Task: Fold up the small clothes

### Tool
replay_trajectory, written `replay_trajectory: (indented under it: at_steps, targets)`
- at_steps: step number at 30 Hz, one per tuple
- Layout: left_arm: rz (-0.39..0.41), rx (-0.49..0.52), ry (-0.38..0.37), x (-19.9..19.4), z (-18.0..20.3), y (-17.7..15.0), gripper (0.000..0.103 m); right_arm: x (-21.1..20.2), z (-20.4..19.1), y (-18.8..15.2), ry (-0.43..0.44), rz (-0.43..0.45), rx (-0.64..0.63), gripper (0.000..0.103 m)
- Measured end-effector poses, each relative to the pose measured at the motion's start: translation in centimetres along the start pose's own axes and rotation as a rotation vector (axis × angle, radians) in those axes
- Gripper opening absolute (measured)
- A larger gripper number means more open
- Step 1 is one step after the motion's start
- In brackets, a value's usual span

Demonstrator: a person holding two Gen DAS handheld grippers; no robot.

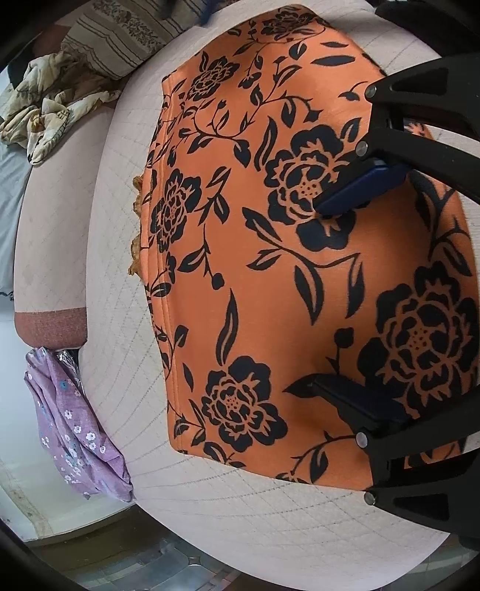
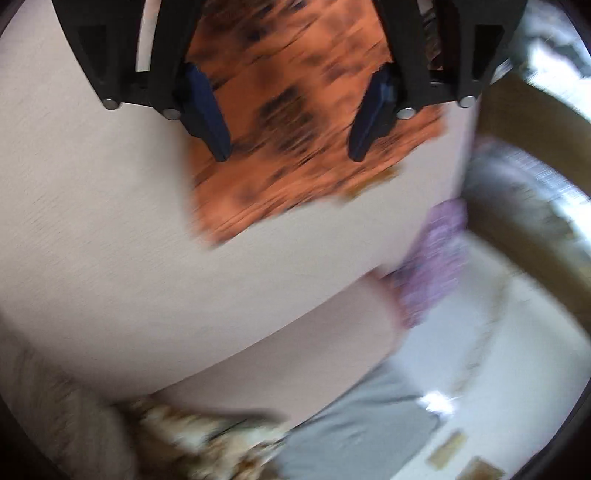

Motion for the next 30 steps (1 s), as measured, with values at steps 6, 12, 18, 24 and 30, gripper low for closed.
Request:
replay_trajectory:
  at_steps: [6,12,18,24,30]
  targets:
    - [0.016,-0.03,-0.016,-2.2,-1.2,-1.3,0.088,1.5,7.7,-1.9,-0.092,0.004,0.314,0.06]
    - [0.03,-0.093,-0.02,-3.3,-2.5,-2.3,0.088,-0.9,0.7,-4.1,0.03,0.003,0.093,0.082]
    - [-0.003,-0.092,-0.027,-3.2,-2.6,-3.6,0.088,1.1,4.2,-6.7,-0.125,-0.033,0.208,0.08]
    - [0.035,-0.12,-0.037,-4.3,-3.3,-4.1,0.088,-0.6,-1.3,-9.6,-0.059,-0.025,-0.024,0.089]
    - [0.017,-0.137,-0.036,-4.3,-4.2,-5.3,0.088,0.5,2.4,-10.9,-0.217,-0.05,0.068,0.088]
Point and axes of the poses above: each gripper's, at about its wrist camera, not at the fingertips, and x roughly the way its jaws point, z to its right, y to its top, the point moved 3 cm from there along x, roughly the way its jaws point, and after that the axes turned 13 degrees about x, right-handed, at the moved point
